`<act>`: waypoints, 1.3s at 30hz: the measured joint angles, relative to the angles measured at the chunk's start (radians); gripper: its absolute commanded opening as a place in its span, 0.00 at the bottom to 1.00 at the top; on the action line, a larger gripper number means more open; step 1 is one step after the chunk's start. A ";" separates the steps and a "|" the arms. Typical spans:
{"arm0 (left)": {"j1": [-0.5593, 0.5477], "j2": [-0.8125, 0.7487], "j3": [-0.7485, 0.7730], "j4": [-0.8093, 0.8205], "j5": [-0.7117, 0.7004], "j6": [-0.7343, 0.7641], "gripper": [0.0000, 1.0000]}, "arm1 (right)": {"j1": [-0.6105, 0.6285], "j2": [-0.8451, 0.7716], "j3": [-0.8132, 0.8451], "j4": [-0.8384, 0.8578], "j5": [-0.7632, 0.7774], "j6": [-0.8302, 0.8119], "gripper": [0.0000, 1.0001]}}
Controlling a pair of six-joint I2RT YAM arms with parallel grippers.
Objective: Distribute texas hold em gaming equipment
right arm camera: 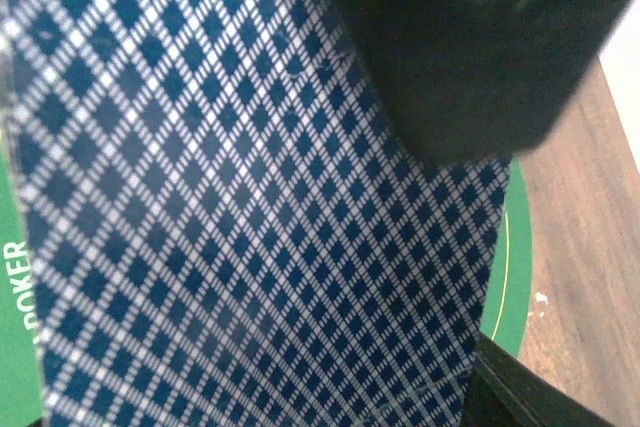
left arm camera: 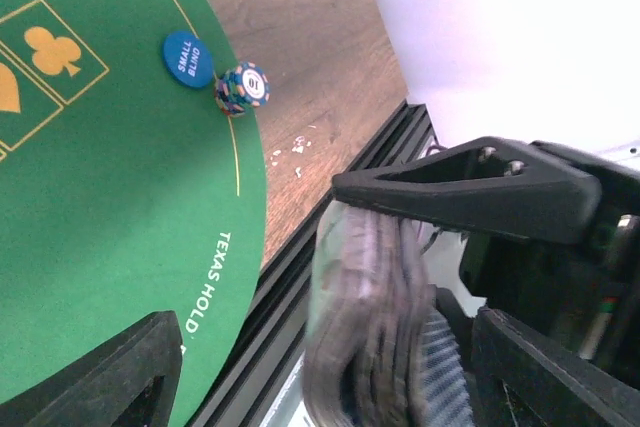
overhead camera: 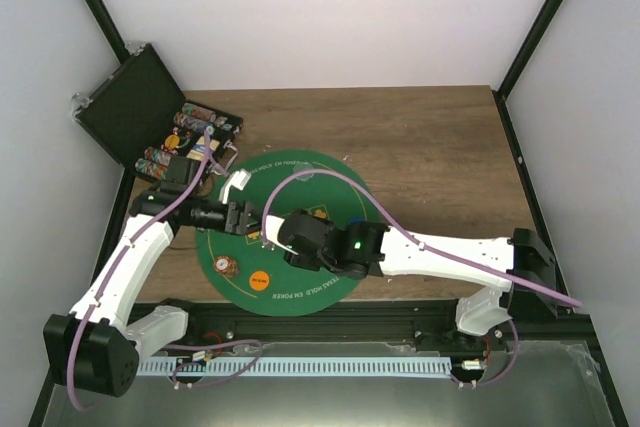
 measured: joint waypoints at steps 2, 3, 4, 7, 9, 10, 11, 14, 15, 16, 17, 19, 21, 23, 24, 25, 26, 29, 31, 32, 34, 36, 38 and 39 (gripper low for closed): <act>0.000 0.000 -0.025 0.024 0.016 -0.026 0.74 | 0.000 0.005 0.018 0.010 0.002 -0.016 0.54; 0.000 0.001 -0.032 0.032 0.026 -0.037 0.71 | 0.000 0.008 0.024 0.012 0.002 -0.023 0.54; 0.000 0.001 -0.036 0.042 0.034 -0.047 0.69 | 0.000 0.010 0.029 0.018 0.002 -0.031 0.54; 0.000 0.001 -0.044 0.075 0.064 -0.068 0.62 | -0.004 0.019 0.040 0.022 0.002 -0.049 0.54; 0.000 0.000 -0.058 0.095 0.097 -0.076 0.52 | -0.013 0.031 0.047 0.031 0.002 -0.060 0.54; 0.000 -0.002 -0.066 0.101 0.109 -0.081 0.46 | -0.019 0.038 0.050 0.033 0.003 -0.064 0.54; 0.000 -0.004 -0.077 0.108 0.125 -0.080 0.40 | -0.026 0.047 0.055 0.036 0.004 -0.072 0.54; 0.005 -0.006 -0.095 0.125 0.137 -0.085 0.22 | -0.038 0.056 0.065 0.038 0.008 -0.082 0.53; 0.005 -0.006 -0.097 0.128 0.137 -0.089 0.12 | -0.039 0.056 0.069 0.035 0.010 -0.088 0.53; 0.005 -0.006 -0.097 0.131 0.134 -0.093 0.01 | -0.039 0.056 0.075 0.029 0.013 -0.097 0.53; 0.006 -0.005 -0.098 0.131 0.128 -0.098 0.00 | -0.039 0.056 0.079 0.025 0.015 -0.107 0.53; 0.006 -0.003 -0.098 0.132 0.122 -0.108 0.00 | -0.038 0.056 0.084 0.017 0.017 -0.124 0.59; 0.005 -0.003 -0.098 0.132 0.123 -0.110 0.00 | -0.039 0.056 0.084 0.017 0.009 -0.127 0.81; 0.003 -0.004 -0.098 0.136 0.148 -0.103 0.00 | -0.043 0.056 0.084 0.024 -0.016 -0.117 1.00; -0.003 -0.005 -0.098 0.136 0.174 -0.098 0.00 | -0.049 0.055 0.082 0.051 -0.032 -0.111 1.00; -0.007 -0.005 -0.098 0.136 0.192 -0.096 0.00 | -0.055 0.053 0.076 0.077 -0.045 -0.108 1.00; -0.011 -0.005 -0.097 0.136 0.208 -0.094 0.00 | -0.061 0.043 0.062 0.111 -0.061 -0.105 1.00; -0.013 -0.005 -0.097 0.138 0.251 -0.090 0.00 | -0.087 -0.006 -0.005 0.188 -0.114 -0.096 1.00; -0.013 -0.006 -0.096 0.145 0.267 -0.089 0.00 | -0.102 -0.037 -0.043 0.232 -0.152 -0.096 1.00; -0.013 -0.006 -0.096 0.146 0.274 -0.087 0.00 | -0.107 -0.048 -0.056 0.246 -0.167 -0.096 1.00; -0.013 -0.007 -0.096 0.149 0.285 -0.086 0.00 | -0.114 -0.069 -0.083 0.277 -0.199 -0.101 1.00; -0.013 -0.008 -0.095 0.148 0.291 -0.084 0.00 | -0.118 -0.078 -0.097 0.294 -0.219 -0.107 0.93; -0.013 -0.008 -0.095 0.148 0.292 -0.082 0.00 | -0.122 -0.081 -0.101 0.304 -0.238 -0.116 0.81; -0.013 -0.008 -0.094 0.149 0.293 -0.080 0.00 | -0.122 -0.082 -0.104 0.311 -0.245 -0.122 0.75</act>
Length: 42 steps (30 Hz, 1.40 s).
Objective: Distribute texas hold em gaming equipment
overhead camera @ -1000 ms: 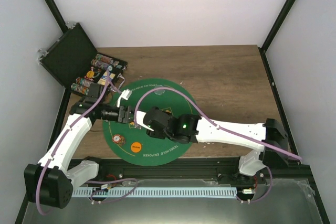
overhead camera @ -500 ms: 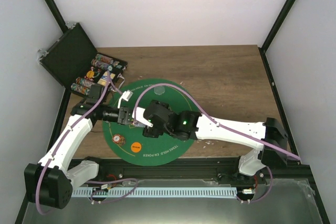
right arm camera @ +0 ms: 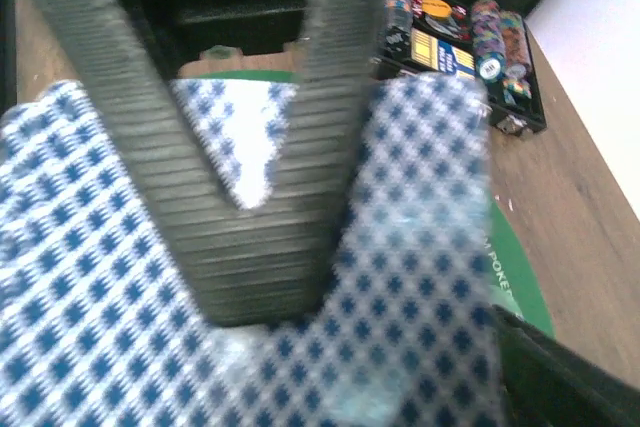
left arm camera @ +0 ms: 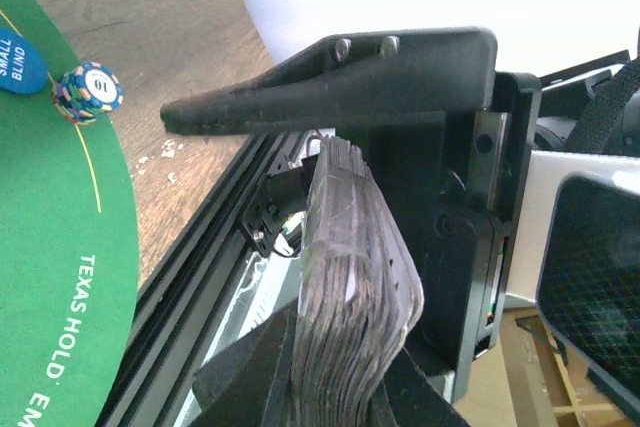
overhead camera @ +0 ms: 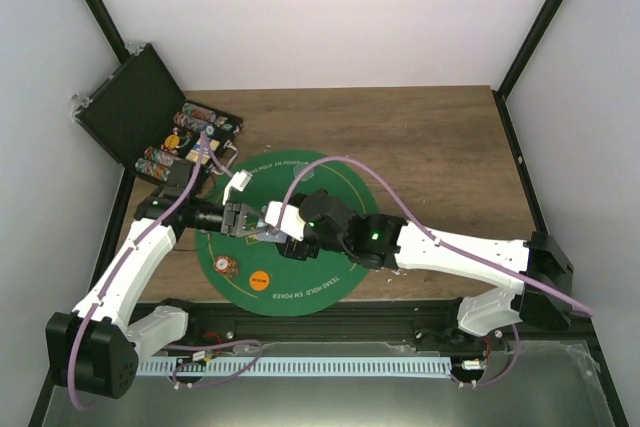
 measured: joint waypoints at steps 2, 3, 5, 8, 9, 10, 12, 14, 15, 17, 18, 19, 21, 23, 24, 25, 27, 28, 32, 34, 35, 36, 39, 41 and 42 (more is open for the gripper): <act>0.000 0.000 0.002 0.005 -0.003 0.003 0.00 | 0.001 -0.002 -0.010 0.008 -0.019 -0.003 0.65; 0.000 0.000 0.003 0.005 -0.006 0.004 0.00 | 0.002 -0.002 -0.012 0.009 -0.025 -0.009 0.62; 0.000 0.000 0.005 0.006 -0.015 0.004 0.00 | 0.004 -0.003 -0.013 0.010 -0.030 -0.010 0.57; 0.001 0.000 0.005 0.003 -0.024 0.004 0.06 | 0.005 -0.006 -0.013 0.010 -0.030 -0.014 0.53; 0.001 0.000 0.005 0.002 -0.024 0.004 0.13 | 0.005 -0.006 -0.013 0.010 -0.030 -0.015 0.52; 0.001 0.000 0.005 0.002 -0.026 0.004 0.20 | 0.005 -0.006 -0.013 0.009 -0.030 -0.015 0.51; 0.001 0.000 0.006 0.001 -0.034 0.005 0.29 | 0.005 -0.006 -0.013 0.008 -0.030 -0.014 0.51; 0.000 0.000 0.009 0.000 -0.049 0.016 0.32 | 0.005 -0.006 -0.013 0.006 -0.030 -0.012 0.50; 0.000 0.000 0.014 -0.005 -0.060 0.020 0.32 | 0.003 -0.006 -0.013 0.002 -0.025 -0.009 0.50; 0.000 0.001 0.024 -0.011 -0.082 0.032 0.32 | -0.001 -0.006 -0.013 -0.001 -0.018 -0.007 0.51; 0.000 0.002 0.031 -0.016 -0.094 0.037 0.31 | -0.003 -0.006 -0.013 -0.001 -0.015 -0.007 0.51; 0.000 0.004 0.041 -0.023 -0.110 0.041 0.31 | -0.004 -0.006 -0.013 -0.002 -0.011 -0.006 0.51; -0.001 0.005 0.068 -0.043 -0.151 0.054 0.31 | -0.004 -0.006 -0.013 -0.004 -0.003 -0.006 0.50; -0.001 0.005 0.090 -0.060 -0.185 0.068 0.34 | -0.005 -0.006 -0.013 -0.004 0.004 -0.004 0.50; -0.001 0.004 0.095 -0.064 -0.195 0.072 0.36 | -0.005 -0.007 -0.013 -0.004 0.006 -0.003 0.50; -0.001 0.003 0.098 -0.067 -0.202 0.078 0.39 | -0.005 -0.007 -0.013 -0.004 0.007 -0.003 0.49; -0.001 0.002 0.099 -0.076 -0.204 0.092 0.46 | -0.006 -0.007 -0.013 -0.004 0.007 0.000 0.49; -0.001 0.002 0.099 -0.080 -0.204 0.095 0.49 | -0.006 -0.007 -0.013 -0.004 0.007 0.002 0.49; -0.001 -0.001 0.100 -0.104 -0.202 0.122 0.60 | -0.006 -0.008 -0.013 -0.004 0.007 0.007 0.48; 0.001 -0.005 0.103 -0.118 -0.202 0.130 0.65 | -0.008 -0.008 -0.013 -0.005 0.006 0.011 0.48; 0.004 -0.007 0.107 -0.125 -0.201 0.135 0.67 | -0.009 -0.008 -0.013 -0.006 0.006 0.012 0.48; 0.008 -0.008 0.114 -0.134 -0.201 0.141 0.70 | -0.010 -0.008 -0.013 -0.008 0.006 0.014 0.47; 0.018 -0.008 0.148 -0.151 -0.211 0.159 0.77 | -0.016 -0.008 -0.013 -0.019 0.005 0.023 0.47; 0.020 -0.008 0.175 -0.160 -0.228 0.171 0.79 | -0.020 -0.008 -0.013 -0.025 0.003 0.026 0.47; 0.020 -0.008 0.187 -0.168 -0.235 0.177 0.80 | -0.022 -0.008 -0.013 -0.026 0.002 0.028 0.47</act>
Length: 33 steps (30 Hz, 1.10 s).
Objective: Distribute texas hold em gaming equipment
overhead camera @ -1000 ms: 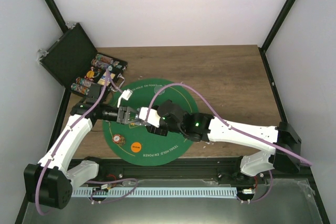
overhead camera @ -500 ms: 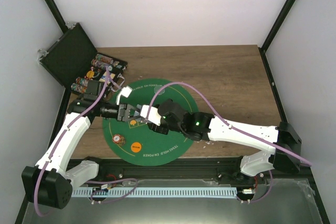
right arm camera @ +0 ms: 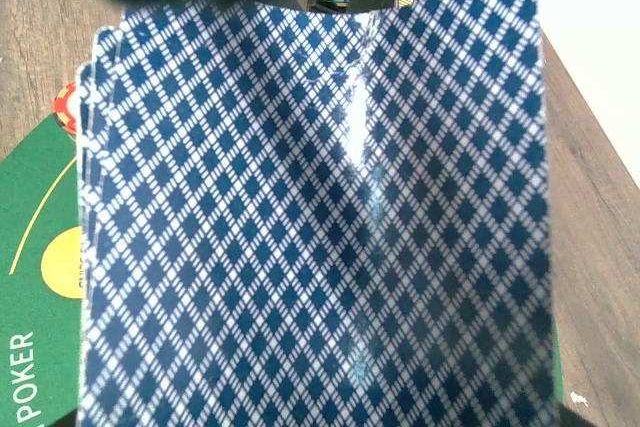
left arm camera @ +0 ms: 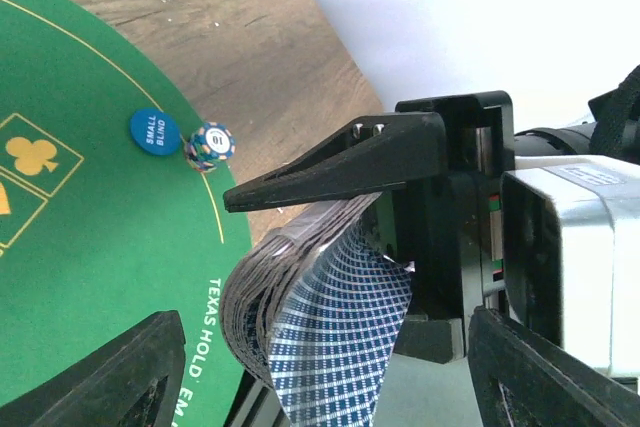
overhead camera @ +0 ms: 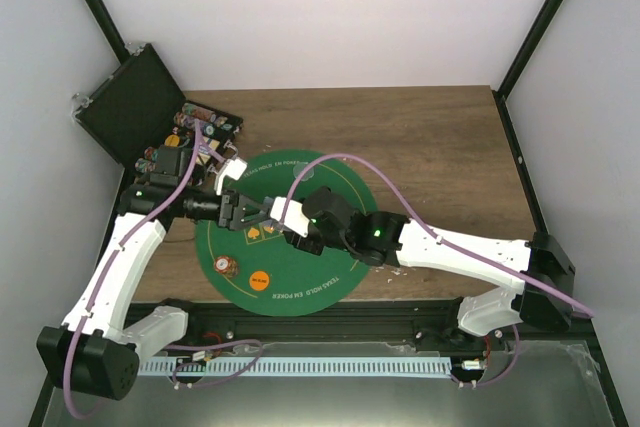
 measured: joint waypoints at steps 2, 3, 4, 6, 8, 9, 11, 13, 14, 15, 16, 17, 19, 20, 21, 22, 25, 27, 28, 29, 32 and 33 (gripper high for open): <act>0.000 0.000 0.019 -0.015 -0.014 0.014 0.78 | -0.003 0.000 0.000 -0.003 -0.002 0.003 0.47; 0.001 -0.001 0.026 -0.023 -0.021 0.020 0.74 | -0.005 0.000 0.000 -0.004 -0.002 0.003 0.47; 0.001 -0.002 0.032 -0.028 -0.028 0.024 0.68 | -0.006 0.000 0.000 -0.005 -0.003 0.003 0.47; 0.002 -0.010 0.034 -0.034 -0.058 0.030 0.57 | -0.007 0.000 0.000 -0.005 -0.003 0.003 0.47; 0.003 -0.013 0.034 -0.040 -0.084 0.032 0.52 | -0.007 0.000 0.000 -0.005 -0.004 0.003 0.47; 0.003 -0.013 0.034 -0.043 -0.089 0.035 0.48 | -0.007 0.000 0.000 -0.005 -0.004 0.003 0.47; 0.003 -0.012 0.034 -0.046 -0.089 0.040 0.37 | -0.007 0.000 0.000 -0.005 -0.004 0.003 0.47; 0.003 -0.012 0.034 -0.048 -0.088 0.044 0.28 | -0.007 0.000 0.000 -0.005 -0.003 0.003 0.47; 0.003 -0.012 0.034 -0.048 -0.090 0.042 0.26 | -0.007 0.000 0.000 -0.005 -0.003 0.003 0.47; 0.003 -0.012 0.034 -0.048 -0.090 0.042 0.24 | -0.007 0.000 0.000 -0.005 -0.003 0.003 0.47; 0.003 -0.012 0.034 -0.048 -0.091 0.041 0.22 | -0.007 0.000 0.000 -0.005 -0.003 0.003 0.47; 0.003 -0.012 0.034 -0.048 -0.091 0.043 0.21 | -0.007 0.000 0.000 -0.005 -0.003 0.003 0.47; 0.003 -0.012 0.034 -0.049 -0.093 0.042 0.20 | -0.007 0.000 0.000 -0.006 -0.003 0.003 0.47; 0.003 -0.012 0.034 -0.050 -0.100 0.042 0.19 | -0.007 0.000 0.000 -0.007 -0.003 0.003 0.47; 0.003 -0.012 0.034 -0.051 -0.111 0.041 0.20 | -0.007 0.000 0.000 -0.008 -0.003 0.003 0.47; 0.003 -0.012 0.034 -0.053 -0.129 0.040 0.20 | -0.007 0.000 0.000 -0.009 -0.003 0.003 0.47; 0.003 -0.010 0.034 -0.055 -0.172 0.040 0.22 | -0.007 0.000 0.000 -0.014 -0.003 0.003 0.47; 0.003 -0.006 0.035 -0.056 -0.183 0.040 0.27 | -0.007 0.000 0.000 -0.018 -0.002 0.003 0.47; 0.003 -0.004 0.036 -0.056 -0.185 0.042 0.30 | -0.007 0.000 0.000 -0.020 -0.002 0.003 0.47; 0.003 -0.002 0.039 -0.058 -0.186 0.044 0.33 | -0.008 0.000 0.000 -0.022 -0.002 0.003 0.47; 0.003 0.002 0.042 -0.061 -0.168 0.047 0.41 | -0.008 0.000 0.000 -0.023 -0.001 0.003 0.47; 0.003 0.002 0.042 -0.060 -0.156 0.046 0.42 | -0.008 0.000 0.000 -0.023 -0.001 0.003 0.47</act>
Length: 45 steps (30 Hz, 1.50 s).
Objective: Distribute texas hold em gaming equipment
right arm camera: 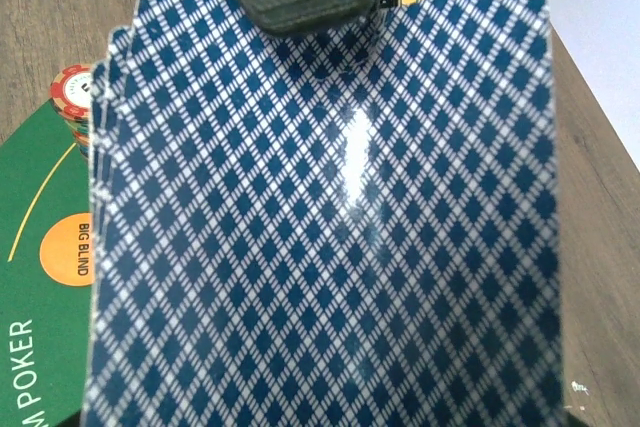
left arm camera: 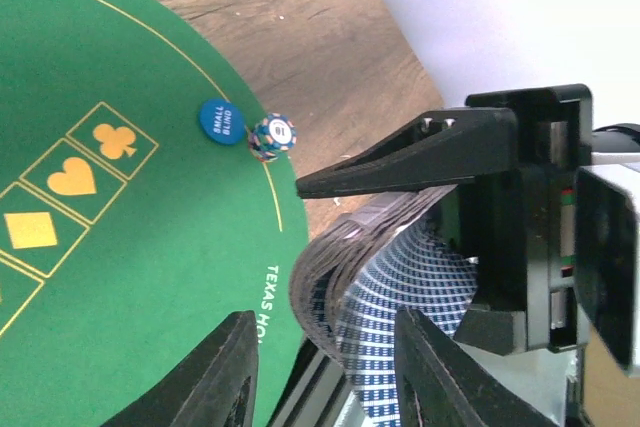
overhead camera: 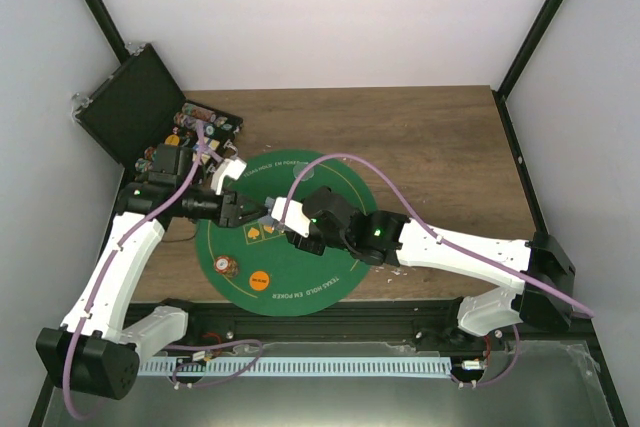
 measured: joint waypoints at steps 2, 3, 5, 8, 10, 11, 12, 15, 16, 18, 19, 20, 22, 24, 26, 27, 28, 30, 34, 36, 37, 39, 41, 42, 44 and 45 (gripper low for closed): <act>0.000 0.001 0.000 0.008 0.019 -0.005 0.44 | 0.000 0.000 0.000 0.000 0.000 0.000 0.47; -0.003 0.004 0.000 0.014 0.023 -0.007 0.45 | 0.000 0.000 0.000 0.000 0.000 0.000 0.47; -0.017 0.018 0.000 0.029 0.024 -0.013 0.46 | 0.000 0.000 0.000 0.000 -0.001 0.000 0.47; -0.087 0.082 0.001 0.039 -0.005 -0.019 0.36 | 0.000 0.000 0.005 -0.002 -0.001 -0.001 0.47; -0.105 0.102 0.014 0.033 -0.031 -0.021 0.34 | 0.000 0.001 0.006 -0.012 0.000 -0.001 0.47; -0.110 0.106 0.026 0.032 -0.051 -0.021 0.33 | 0.000 0.002 0.006 -0.019 0.002 -0.001 0.47; -0.111 0.106 0.035 0.032 -0.073 -0.021 0.32 | -0.002 0.002 0.006 -0.021 0.006 -0.001 0.47; -0.102 0.089 0.040 0.037 -0.117 -0.022 0.30 | -0.008 0.002 0.006 -0.024 0.006 -0.001 0.47; -0.098 0.083 0.039 0.037 -0.124 -0.022 0.30 | -0.009 0.002 0.006 -0.025 0.007 -0.001 0.47; -0.095 0.072 0.039 0.035 -0.133 -0.021 0.30 | -0.009 0.002 0.006 -0.026 0.007 0.000 0.47; -0.094 0.068 0.039 0.034 -0.137 -0.020 0.30 | -0.009 0.002 0.006 -0.025 0.007 0.000 0.47; -0.092 0.063 0.039 0.033 -0.141 -0.020 0.31 | -0.009 0.002 0.006 -0.025 0.007 0.000 0.47; -0.087 0.055 0.039 0.027 -0.146 -0.019 0.34 | -0.009 0.002 0.006 -0.025 0.007 0.000 0.47; -0.083 0.047 0.039 0.026 -0.145 -0.013 0.34 | -0.011 0.002 0.006 -0.024 0.006 0.000 0.47; -0.079 0.041 0.039 0.023 -0.139 -0.010 0.27 | -0.011 0.002 0.006 -0.023 0.006 0.000 0.47; -0.076 0.038 0.039 0.021 -0.130 -0.006 0.21 | -0.012 0.002 0.006 -0.022 0.006 0.000 0.47; -0.072 0.036 0.039 0.019 -0.120 -0.004 0.17 | -0.012 0.002 0.006 -0.021 0.006 0.000 0.47; -0.063 0.034 0.039 0.017 -0.094 -0.005 0.06 | -0.012 0.002 0.006 -0.021 0.006 0.000 0.47; -0.047 0.034 0.039 0.015 -0.044 0.000 0.00 | -0.012 0.002 0.006 -0.026 0.006 0.000 0.47; -0.044 0.034 0.039 0.014 -0.036 0.000 0.00 | -0.013 0.001 0.006 -0.027 0.006 0.000 0.47; -0.042 0.034 0.039 0.012 -0.032 0.000 0.00 | -0.013 0.001 0.006 -0.027 0.006 0.000 0.47; -0.035 0.033 0.039 0.008 -0.027 0.001 0.00 | -0.016 0.001 0.006 -0.027 0.006 0.000 0.47; -0.027 0.032 0.039 0.002 -0.024 0.003 0.00 | -0.022 0.001 0.006 -0.027 0.006 0.000 0.47; -0.024 0.031 0.039 0.000 -0.022 0.003 0.00 | -0.026 0.000 0.006 -0.027 0.006 0.000 0.47; -0.017 0.029 0.040 -0.004 -0.018 0.005 0.00 | -0.036 -0.002 0.005 -0.027 0.006 0.001 0.47; -0.014 0.029 0.042 -0.006 -0.016 0.006 0.00 | -0.040 -0.004 0.005 -0.027 0.006 0.001 0.47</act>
